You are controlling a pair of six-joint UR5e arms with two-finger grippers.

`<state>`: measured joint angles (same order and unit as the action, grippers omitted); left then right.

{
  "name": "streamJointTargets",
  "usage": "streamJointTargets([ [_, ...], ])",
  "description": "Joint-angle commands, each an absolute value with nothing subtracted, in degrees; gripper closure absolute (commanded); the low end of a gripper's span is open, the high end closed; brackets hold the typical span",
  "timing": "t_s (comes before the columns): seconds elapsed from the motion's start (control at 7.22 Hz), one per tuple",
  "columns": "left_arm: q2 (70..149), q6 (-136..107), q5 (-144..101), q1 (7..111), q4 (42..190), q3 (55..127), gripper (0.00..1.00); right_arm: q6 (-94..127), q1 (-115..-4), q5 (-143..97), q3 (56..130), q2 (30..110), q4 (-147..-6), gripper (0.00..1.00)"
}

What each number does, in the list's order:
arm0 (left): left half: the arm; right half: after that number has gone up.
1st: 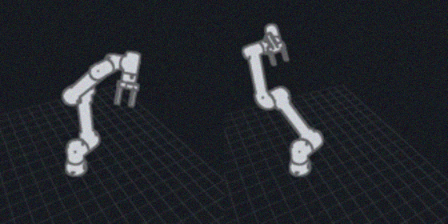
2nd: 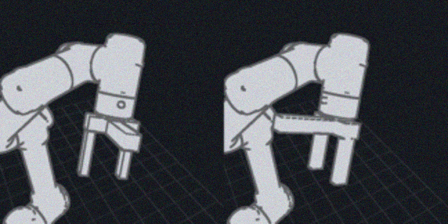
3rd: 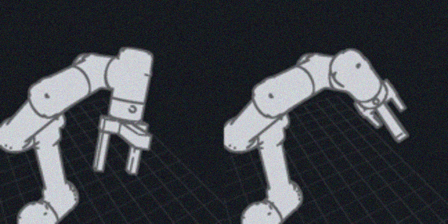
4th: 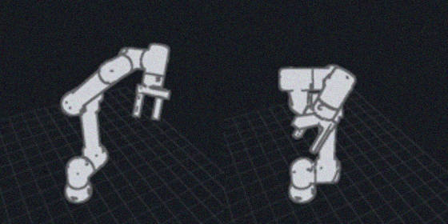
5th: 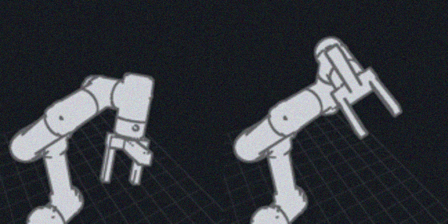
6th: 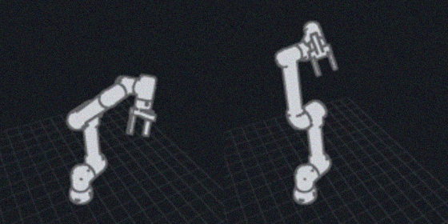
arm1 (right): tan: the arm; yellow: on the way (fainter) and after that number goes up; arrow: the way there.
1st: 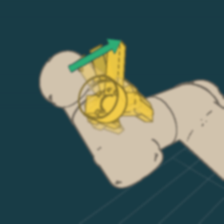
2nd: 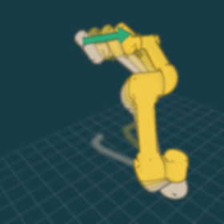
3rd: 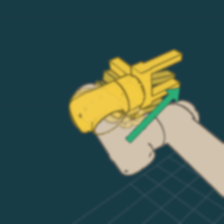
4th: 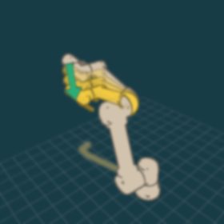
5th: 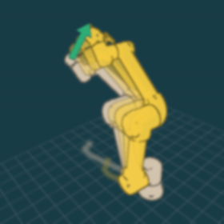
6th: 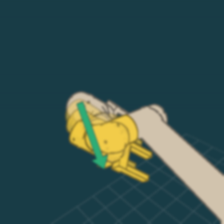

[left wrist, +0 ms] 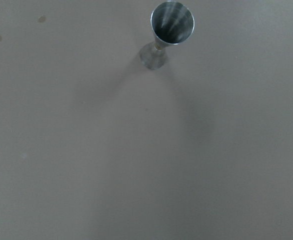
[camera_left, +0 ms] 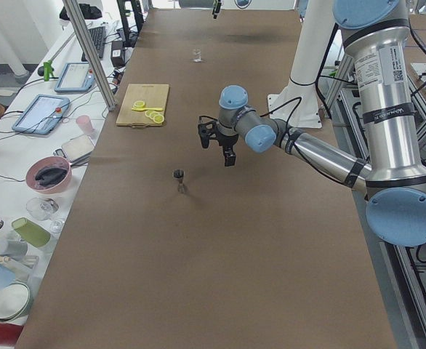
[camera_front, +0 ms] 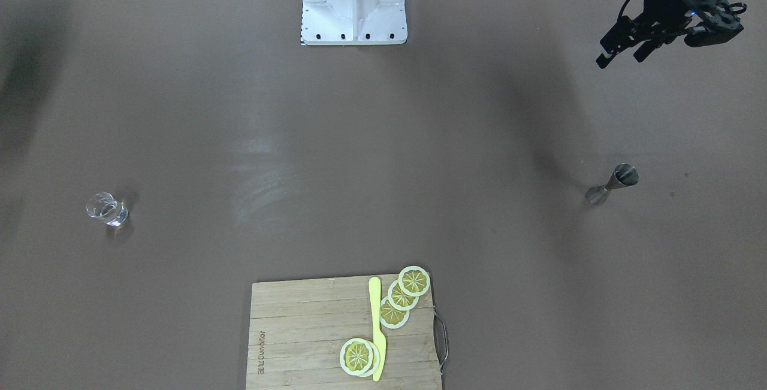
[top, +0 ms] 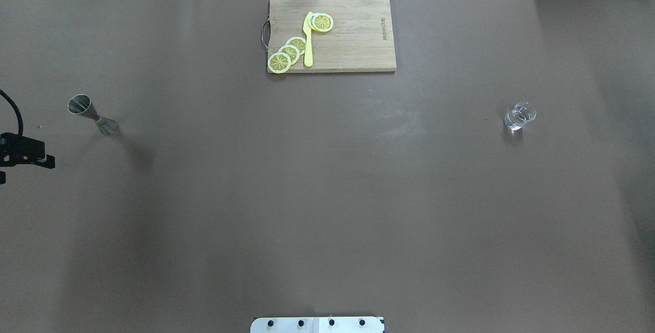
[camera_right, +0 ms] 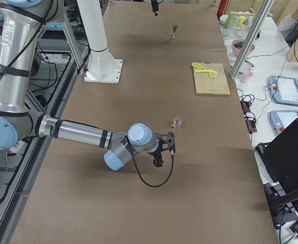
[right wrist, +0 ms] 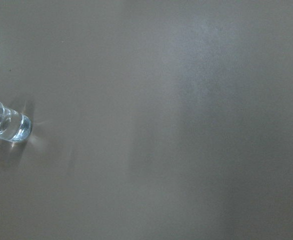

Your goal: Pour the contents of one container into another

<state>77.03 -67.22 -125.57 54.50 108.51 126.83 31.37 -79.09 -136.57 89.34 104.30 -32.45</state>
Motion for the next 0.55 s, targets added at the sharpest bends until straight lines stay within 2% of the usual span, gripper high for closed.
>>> streamJointTargets([
  [0.0, 77.3, -67.1, -118.4, 51.4, 115.6, 123.3, 0.02, 32.6, -77.0, -135.3, 88.3, 104.4, -25.7, 0.00],
  [0.28, 74.7, -67.5, -112.8, 47.9, 122.6, 123.0, 0.02, 32.8, -74.0, -133.1, 88.2, 104.2, -23.0, 0.00],
  [0.42, 75.0, -67.3, -112.8, 48.0, 126.8, 120.5, 0.02, 32.9, -72.1, -131.6, 88.2, 104.2, -20.4, 0.00],
])
